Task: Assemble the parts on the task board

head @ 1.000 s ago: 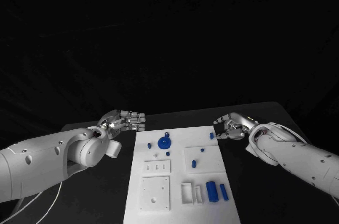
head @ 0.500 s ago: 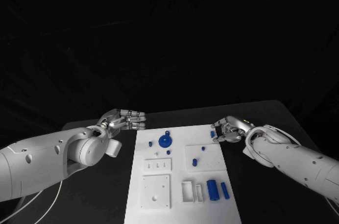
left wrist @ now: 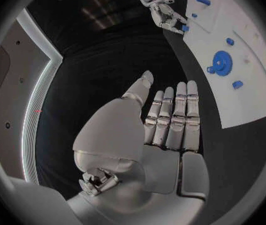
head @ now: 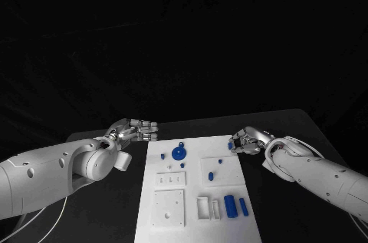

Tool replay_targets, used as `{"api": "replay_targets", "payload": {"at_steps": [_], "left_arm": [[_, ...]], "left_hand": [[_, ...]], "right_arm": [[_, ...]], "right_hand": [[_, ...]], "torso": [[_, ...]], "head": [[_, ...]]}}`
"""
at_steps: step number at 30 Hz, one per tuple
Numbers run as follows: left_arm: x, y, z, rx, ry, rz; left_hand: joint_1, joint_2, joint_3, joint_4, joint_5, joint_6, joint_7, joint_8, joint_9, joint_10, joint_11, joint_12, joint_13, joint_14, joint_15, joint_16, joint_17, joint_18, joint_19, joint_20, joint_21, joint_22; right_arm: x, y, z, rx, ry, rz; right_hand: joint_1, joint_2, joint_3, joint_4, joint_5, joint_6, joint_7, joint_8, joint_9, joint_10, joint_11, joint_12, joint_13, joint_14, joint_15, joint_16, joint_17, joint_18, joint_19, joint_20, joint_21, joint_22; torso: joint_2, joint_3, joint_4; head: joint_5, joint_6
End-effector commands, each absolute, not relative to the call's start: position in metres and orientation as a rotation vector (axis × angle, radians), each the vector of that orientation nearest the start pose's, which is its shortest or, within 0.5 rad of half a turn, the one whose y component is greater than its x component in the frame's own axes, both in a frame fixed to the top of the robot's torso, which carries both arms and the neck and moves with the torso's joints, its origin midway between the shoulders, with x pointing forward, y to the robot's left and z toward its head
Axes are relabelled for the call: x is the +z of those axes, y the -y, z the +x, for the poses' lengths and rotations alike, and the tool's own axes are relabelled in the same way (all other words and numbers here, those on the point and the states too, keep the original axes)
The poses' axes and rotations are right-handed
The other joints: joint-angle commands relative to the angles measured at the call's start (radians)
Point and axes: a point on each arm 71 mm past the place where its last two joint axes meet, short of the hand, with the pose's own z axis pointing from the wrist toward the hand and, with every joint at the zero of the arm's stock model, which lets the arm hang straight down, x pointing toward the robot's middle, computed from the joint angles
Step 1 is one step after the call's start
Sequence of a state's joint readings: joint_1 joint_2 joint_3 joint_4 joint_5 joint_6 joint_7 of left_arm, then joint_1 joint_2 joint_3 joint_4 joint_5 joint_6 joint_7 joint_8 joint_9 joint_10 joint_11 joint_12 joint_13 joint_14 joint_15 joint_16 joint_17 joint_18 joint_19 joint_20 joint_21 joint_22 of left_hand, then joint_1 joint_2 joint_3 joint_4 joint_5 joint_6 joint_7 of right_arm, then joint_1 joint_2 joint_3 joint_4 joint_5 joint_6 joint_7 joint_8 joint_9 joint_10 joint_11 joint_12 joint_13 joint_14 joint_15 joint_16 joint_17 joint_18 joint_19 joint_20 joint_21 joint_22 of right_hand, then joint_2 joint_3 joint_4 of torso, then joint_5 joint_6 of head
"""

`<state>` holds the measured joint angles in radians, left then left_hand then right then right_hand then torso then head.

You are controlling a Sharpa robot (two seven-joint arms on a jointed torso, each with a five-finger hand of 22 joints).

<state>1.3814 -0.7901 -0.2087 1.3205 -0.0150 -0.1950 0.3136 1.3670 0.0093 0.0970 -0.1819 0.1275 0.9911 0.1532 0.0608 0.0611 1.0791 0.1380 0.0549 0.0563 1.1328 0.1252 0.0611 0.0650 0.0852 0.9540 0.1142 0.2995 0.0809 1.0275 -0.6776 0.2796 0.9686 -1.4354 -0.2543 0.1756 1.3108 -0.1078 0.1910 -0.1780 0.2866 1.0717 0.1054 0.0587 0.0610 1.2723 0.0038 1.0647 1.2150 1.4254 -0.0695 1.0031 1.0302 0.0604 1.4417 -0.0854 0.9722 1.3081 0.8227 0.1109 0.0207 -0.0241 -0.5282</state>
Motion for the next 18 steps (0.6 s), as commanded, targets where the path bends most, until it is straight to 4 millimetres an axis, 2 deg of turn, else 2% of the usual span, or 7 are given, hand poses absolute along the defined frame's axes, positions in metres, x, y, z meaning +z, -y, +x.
{"api": "replay_targets", "payload": {"at_steps": [1,12,18], "left_arm": [[-0.1594,-0.2406,0.5348,-1.434,-1.523,-1.007],[-0.1595,-0.2400,0.5350,-1.434,-1.526,-1.006],[-0.1596,-0.2400,0.5350,-1.433,-1.527,-1.007]], "left_hand": [[-0.007,0.005,-0.002,-0.003,0.002,-0.004,0.000,0.000,0.000,-0.005,0.001,0.004,0.001,0.001,0.002,0.001,0.000,-0.002,-0.004,-0.001,0.003,-0.002],[-0.007,0.005,-0.002,-0.003,0.002,-0.004,0.000,0.000,0.000,-0.005,0.001,0.004,0.001,0.001,0.002,0.001,0.000,-0.002,-0.004,-0.001,0.003,-0.002],[-0.007,0.005,-0.002,-0.003,0.002,-0.004,0.000,0.000,0.000,-0.005,0.001,0.004,0.001,0.001,0.002,0.001,0.000,-0.002,-0.004,-0.001,0.003,-0.002]], "right_arm": [[-0.2134,0.2911,0.5630,0.581,-1.585,0.065],[-0.2163,0.2870,0.5650,0.575,-1.591,0.066],[-0.2179,0.2850,0.5657,0.574,-1.596,0.065]], "right_hand": [[-0.015,0.000,0.009,0.000,-0.008,-0.009,-0.001,0.003,0.001,0.005,-0.003,0.005,0.002,0.007,0.000,0.004,0.002,0.006,0.006,-0.002,0.006,0.124],[-0.019,0.002,0.011,0.001,-0.013,-0.006,-0.002,0.003,0.001,0.006,-0.003,0.007,0.003,0.009,0.000,0.006,0.005,0.006,0.007,-0.002,0.007,0.124],[-0.020,0.002,0.012,0.001,-0.015,-0.006,-0.002,0.003,0.001,0.007,-0.002,0.007,0.002,0.009,0.000,0.006,0.006,0.006,0.007,-0.002,0.009,0.124]], "torso": [[-0.001,0.0012,-0.0016],[0.000,0.0002,-0.0009],[-0.001,0.0014,-0.0024]], "head": [[0.002,-0.002],[0.003,-0.002],[0.004,-0.003]]}}
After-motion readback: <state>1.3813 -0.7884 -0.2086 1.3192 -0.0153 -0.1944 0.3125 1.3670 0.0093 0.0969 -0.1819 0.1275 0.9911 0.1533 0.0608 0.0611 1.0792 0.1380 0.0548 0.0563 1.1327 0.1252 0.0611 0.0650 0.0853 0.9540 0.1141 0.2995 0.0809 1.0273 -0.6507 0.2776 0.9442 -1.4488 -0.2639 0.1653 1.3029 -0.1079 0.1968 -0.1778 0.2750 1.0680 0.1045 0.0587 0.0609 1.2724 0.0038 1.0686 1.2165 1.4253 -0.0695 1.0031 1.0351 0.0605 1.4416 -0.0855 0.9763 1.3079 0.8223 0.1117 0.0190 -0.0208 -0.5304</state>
